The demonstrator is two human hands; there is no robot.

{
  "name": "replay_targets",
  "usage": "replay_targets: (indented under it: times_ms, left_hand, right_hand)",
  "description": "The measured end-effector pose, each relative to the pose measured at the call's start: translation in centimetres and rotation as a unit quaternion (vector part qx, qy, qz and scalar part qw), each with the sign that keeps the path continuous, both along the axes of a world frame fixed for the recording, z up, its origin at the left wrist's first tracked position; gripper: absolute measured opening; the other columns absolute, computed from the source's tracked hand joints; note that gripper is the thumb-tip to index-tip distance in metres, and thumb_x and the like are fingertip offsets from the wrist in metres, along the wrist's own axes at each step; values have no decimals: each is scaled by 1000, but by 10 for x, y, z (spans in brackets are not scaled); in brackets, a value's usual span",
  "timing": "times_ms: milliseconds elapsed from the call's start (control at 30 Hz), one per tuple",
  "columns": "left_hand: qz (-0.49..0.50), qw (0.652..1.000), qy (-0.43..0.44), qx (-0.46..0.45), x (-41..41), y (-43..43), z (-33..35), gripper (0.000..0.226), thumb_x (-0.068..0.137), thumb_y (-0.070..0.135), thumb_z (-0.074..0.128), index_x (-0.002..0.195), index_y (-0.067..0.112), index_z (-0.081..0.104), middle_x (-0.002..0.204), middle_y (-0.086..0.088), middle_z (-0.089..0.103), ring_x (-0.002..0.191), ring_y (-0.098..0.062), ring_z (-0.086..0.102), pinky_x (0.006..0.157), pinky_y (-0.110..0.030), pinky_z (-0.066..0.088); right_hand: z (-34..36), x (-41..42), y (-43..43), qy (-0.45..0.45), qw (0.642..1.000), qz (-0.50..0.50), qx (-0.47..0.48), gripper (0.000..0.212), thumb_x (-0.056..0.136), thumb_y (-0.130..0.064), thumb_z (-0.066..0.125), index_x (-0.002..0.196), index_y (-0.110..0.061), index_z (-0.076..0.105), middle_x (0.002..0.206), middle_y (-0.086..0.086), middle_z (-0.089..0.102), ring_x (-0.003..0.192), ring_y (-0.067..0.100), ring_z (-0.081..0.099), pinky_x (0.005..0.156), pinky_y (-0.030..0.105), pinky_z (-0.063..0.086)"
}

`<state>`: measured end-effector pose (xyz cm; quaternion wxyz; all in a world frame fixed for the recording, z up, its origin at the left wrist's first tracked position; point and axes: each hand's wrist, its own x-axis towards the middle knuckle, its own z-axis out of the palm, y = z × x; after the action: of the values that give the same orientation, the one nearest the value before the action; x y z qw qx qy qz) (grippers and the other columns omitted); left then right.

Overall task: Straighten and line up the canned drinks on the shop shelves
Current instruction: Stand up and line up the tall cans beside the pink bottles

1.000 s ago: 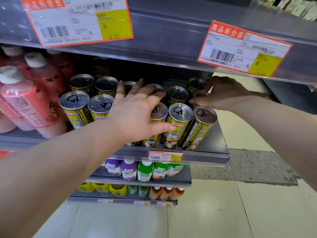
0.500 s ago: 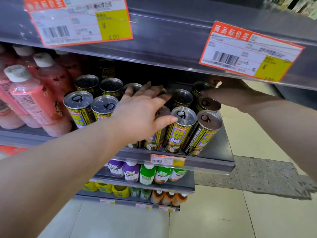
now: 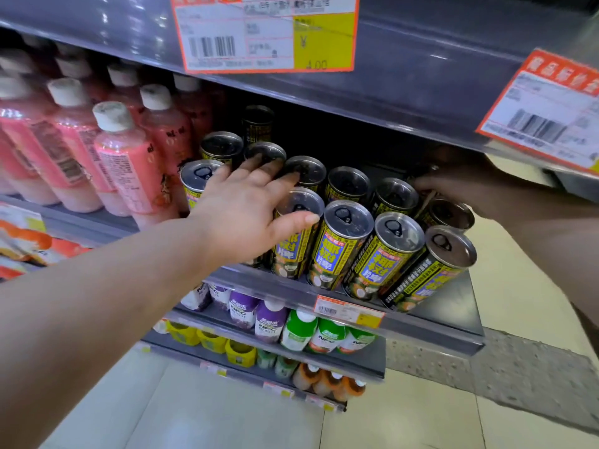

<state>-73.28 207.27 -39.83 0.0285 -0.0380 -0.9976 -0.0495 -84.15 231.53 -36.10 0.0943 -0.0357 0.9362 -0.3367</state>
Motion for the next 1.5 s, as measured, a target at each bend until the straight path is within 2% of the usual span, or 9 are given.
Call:
replay_targets:
  times_ms: [100,267,467,733,900,1033,1200,1300,1500]
  left_hand:
    - [-3,1000,-6,-4,0,-1,0,108,52,77,-10,147,34,17,158,2,12,145,-19,6,113,-39,12]
    - [-2,1000,-6,-7,0,-1,-1,106,53,78,-10,147,35,17,158,3,12,145,-19,5,114,-41,11]
    - [1,1000,-8,-3,0,0,-2,106,54,78,-9,146,34,19,157,3,14,145,-19,7,115,-41,11]
    - [-26,999,-39,14,2,-4,2,105,56,83,0,147,33,16,158,0,10,145,-20,4,115,-42,9]
    - [-68,997,39,20,9,-24,3,85,69,55,70,140,20,40,142,-14,41,132,-34,36,106,-49,28]
    - [-35,991,129,-14,16,-44,-5,77,54,41,85,119,8,59,107,-21,58,97,-44,53,82,-52,45]
    - [-46,989,141,-7,18,-59,-8,66,62,33,84,118,8,62,108,-19,60,100,-43,53,83,-51,45]
    - [-62,989,133,2,15,-64,-6,59,68,25,80,122,12,60,112,-16,60,102,-42,53,84,-51,44]
    - [-103,986,132,-10,13,-75,-12,61,59,8,83,117,10,65,102,-19,63,89,-44,59,73,-49,50]
  right_hand:
    - [0,-2,-2,-23,1000,8,3,32,89,-3,54,120,5,58,121,25,59,106,32,58,93,37,46]
    - [0,-8,7,-39,999,9,20,35,88,2,52,122,9,53,102,24,58,67,17,47,43,6,38]
    - [3,3,12,3,1000,18,-24,35,87,0,57,117,-18,54,87,0,56,53,-4,52,43,2,38]
    - [-4,39,-12,99,969,142,177,61,84,-61,47,139,-39,36,151,-6,34,138,17,33,113,33,27]
    - [-18,69,-23,82,936,265,218,73,80,-67,46,144,-48,15,158,-12,2,147,13,0,119,43,9]
    - [-28,68,-21,95,936,256,222,68,86,-55,50,144,-46,16,158,-10,5,147,16,4,118,44,12]
    - [-16,77,-32,126,952,240,142,73,79,-40,69,142,-25,36,151,3,31,142,18,25,116,35,23]
    - [-2,83,-33,187,962,154,126,45,84,-46,60,122,-22,60,127,5,57,123,21,49,105,32,37]
    - [19,105,-6,50,926,3,373,55,80,-65,51,113,-23,61,117,13,59,109,31,55,77,31,41]
